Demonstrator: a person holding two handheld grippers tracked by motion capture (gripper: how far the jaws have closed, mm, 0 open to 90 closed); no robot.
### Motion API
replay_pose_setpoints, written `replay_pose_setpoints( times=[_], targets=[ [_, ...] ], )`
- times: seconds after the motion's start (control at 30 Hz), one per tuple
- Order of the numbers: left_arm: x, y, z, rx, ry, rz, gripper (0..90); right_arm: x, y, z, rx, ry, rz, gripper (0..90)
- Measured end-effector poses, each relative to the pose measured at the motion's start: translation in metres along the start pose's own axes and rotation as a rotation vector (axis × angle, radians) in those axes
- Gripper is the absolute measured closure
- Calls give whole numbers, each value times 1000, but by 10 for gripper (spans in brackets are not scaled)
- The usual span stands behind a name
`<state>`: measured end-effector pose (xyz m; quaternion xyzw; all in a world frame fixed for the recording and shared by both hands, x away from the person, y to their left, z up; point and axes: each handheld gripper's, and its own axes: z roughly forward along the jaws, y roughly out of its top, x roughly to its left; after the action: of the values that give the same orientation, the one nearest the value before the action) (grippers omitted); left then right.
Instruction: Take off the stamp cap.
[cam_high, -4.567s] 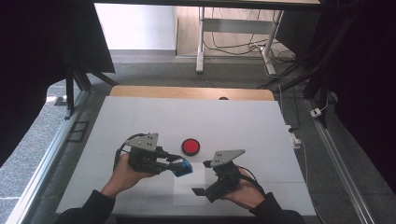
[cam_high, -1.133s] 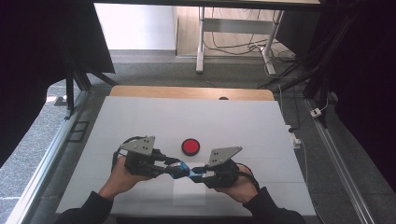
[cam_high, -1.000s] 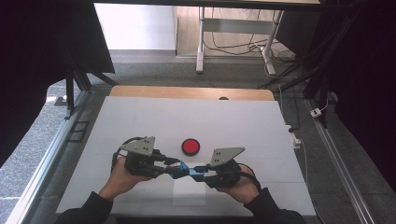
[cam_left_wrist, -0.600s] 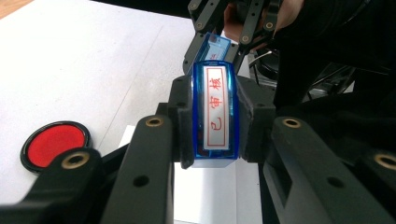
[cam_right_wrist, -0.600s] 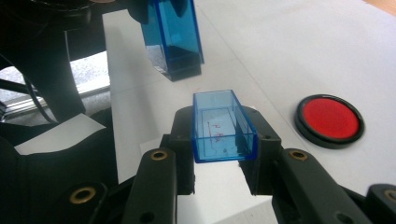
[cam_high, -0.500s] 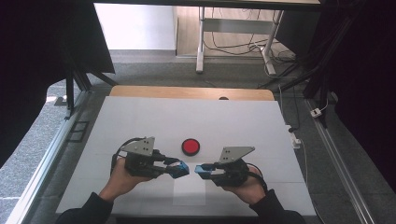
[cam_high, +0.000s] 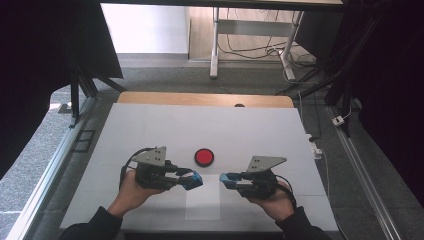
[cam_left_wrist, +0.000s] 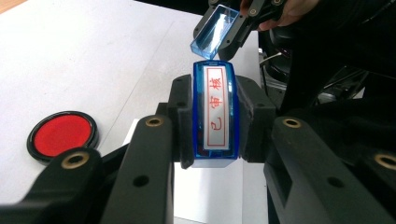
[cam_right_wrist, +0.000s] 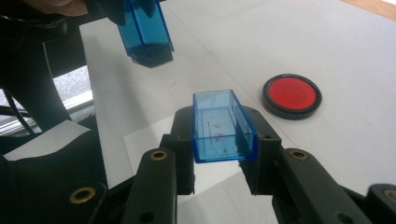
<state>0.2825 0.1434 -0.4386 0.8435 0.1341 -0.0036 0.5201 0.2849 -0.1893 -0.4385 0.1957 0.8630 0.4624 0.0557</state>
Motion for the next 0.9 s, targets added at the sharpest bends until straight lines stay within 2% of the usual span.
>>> replay_pose_setpoints(
  times=[0.33, 0.63, 0.7, 0.73, 0.8, 0.9],
  targets=[
    [1, 0, -1, -6, 19, -11, 706, -5, -7, -20, -31, -68, 45, 683],
    [3, 1, -4, -13, 38, -21, 706, -3, -17, -34, -16, -132, 34, 682],
    [3, 1, -4, -12, 40, -21, 706, 0, -22, -40, -15, -164, 13, 683],
    [3, 1, -4, -12, 42, -20, 706, 0, -22, -40, -15, -164, 13, 683],
    [3, 1, -4, -11, 47, -20, 706, 2, -26, -45, -27, -201, 7, 682],
    [4, 1, -5, -12, 50, -25, 706, 0, -31, -51, -44, -217, 43, 683]
  ],
)
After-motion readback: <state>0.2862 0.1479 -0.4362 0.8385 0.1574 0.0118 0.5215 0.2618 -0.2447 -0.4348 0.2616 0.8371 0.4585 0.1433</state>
